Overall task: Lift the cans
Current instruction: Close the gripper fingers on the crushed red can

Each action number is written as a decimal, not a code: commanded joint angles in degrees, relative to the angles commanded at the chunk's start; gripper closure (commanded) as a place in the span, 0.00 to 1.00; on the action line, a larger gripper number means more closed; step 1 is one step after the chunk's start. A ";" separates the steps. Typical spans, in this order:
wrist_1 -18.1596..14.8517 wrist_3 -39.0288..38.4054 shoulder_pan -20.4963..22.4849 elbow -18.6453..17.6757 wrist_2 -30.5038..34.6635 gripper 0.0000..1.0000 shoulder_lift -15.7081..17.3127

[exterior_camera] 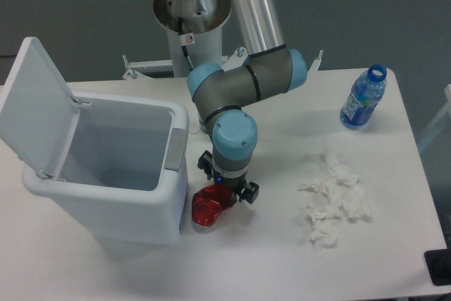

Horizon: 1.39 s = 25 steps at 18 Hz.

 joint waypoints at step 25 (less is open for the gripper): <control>0.09 -1.14 -0.53 1.41 -0.09 0.26 -0.61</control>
